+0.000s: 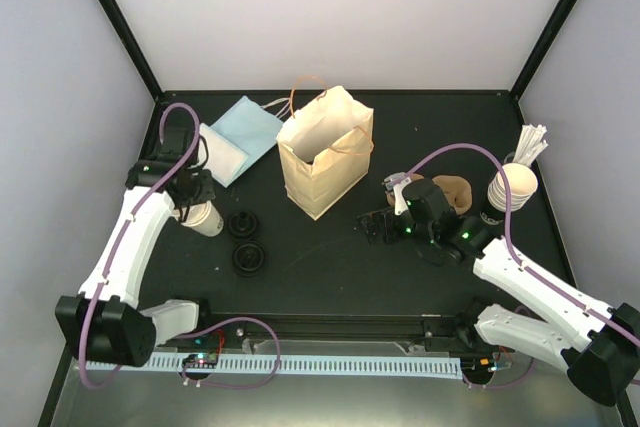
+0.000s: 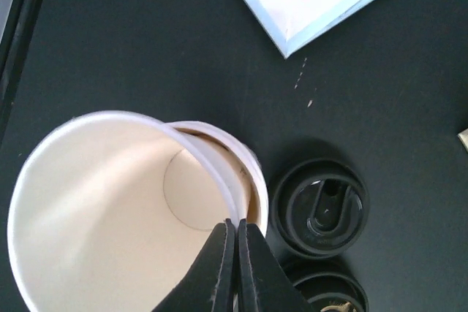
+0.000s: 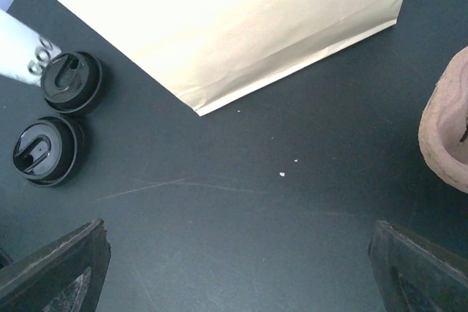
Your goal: Pack the takeout coffee
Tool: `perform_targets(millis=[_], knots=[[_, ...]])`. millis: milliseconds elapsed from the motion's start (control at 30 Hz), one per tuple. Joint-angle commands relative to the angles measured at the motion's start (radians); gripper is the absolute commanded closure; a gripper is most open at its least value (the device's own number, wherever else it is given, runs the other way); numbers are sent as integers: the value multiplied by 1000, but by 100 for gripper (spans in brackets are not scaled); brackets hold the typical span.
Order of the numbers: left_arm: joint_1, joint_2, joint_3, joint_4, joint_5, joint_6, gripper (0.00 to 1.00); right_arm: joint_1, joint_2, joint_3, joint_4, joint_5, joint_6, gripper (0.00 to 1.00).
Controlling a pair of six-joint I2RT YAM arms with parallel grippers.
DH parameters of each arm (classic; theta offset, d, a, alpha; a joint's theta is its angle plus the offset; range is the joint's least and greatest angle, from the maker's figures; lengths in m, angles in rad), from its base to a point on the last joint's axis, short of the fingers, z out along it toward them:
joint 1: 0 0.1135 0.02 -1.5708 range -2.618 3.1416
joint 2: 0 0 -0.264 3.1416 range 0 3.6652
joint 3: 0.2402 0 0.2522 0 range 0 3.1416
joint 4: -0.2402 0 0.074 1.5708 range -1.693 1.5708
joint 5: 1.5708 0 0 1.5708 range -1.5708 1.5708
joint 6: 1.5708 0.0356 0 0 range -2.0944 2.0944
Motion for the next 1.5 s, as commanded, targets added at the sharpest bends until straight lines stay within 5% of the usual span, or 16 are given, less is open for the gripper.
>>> perform_targets(millis=[0, 100, 233, 367, 933, 1233, 1467], knots=[[-27, 57, 147, -140, 49, -44, 99, -4, -5, 21, 4, -7, 12, 1], [-16, -36, -39, 107, -30, 17, 96, -4, -10, 13, 22, -1, 15, 1], [-22, 74, 142, -144, 30, -43, 99, -4, -2, 24, 6, -7, 14, 1], [-41, -6, 29, 3, -25, 0, 98, -4, -13, 7, 32, -4, 18, 1], [-44, -67, 253, -183, -6, -13, 99, -4, -6, 22, 19, -6, 14, 1], [-67, -223, 291, -180, 311, -3, 98, -4, 1, 50, 5, 24, -9, 1], [-214, -353, 173, -131, 456, -68, 98, -4, 2, 48, 5, 42, -1, 1]])
